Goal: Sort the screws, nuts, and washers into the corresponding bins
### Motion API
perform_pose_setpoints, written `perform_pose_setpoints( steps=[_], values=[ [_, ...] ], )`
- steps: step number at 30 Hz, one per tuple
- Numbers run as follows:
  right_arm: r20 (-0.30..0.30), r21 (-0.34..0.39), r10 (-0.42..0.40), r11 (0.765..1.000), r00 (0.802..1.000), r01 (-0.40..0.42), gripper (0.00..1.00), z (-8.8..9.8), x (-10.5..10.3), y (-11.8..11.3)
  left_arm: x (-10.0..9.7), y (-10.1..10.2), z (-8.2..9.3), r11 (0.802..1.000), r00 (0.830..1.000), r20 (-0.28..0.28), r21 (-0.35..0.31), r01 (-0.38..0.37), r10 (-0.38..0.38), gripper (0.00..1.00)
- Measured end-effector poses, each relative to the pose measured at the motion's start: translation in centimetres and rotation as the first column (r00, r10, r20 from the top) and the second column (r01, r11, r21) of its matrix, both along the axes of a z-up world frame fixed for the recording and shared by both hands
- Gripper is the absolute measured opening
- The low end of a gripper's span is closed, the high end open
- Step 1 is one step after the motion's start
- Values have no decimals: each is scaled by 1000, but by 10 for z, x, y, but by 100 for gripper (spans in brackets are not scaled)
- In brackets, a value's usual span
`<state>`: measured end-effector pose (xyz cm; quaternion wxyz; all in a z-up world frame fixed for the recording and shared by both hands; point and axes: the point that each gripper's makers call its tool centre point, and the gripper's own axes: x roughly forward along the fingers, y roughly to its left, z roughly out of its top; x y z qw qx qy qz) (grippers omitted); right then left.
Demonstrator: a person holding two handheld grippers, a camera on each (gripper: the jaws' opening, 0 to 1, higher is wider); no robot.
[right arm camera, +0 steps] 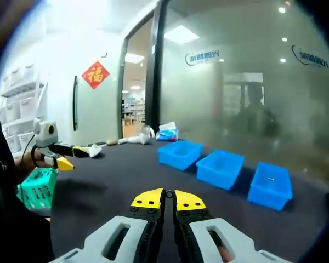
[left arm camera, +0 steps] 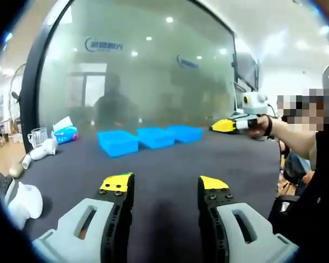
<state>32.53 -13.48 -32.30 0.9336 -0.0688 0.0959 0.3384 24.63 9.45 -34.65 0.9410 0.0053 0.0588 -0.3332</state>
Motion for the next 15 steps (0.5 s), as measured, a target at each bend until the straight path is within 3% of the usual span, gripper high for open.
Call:
perform_pose_setpoints(
  steps=[4,10,11,15],
  values=[
    [3,-21,-23,1000,1000,23,4,0,27,-3,0,0,-1,1000,1000,-1,-3,0,0,45],
    [23,6,-81,997,996,81,4,12,74,-7,0,0,-1,1000,1000,-3,-10,0,0,45],
    [26,-21,-100,995,995,100,4,11,86,-9,0,0,-1,1000,1000,-2,-9,-1,1,45],
    [-6,-37,-118,992,993,118,4,9,118,-6,1,-2,-1,1000,1000,1,-11,-1,1,45]
  ],
)
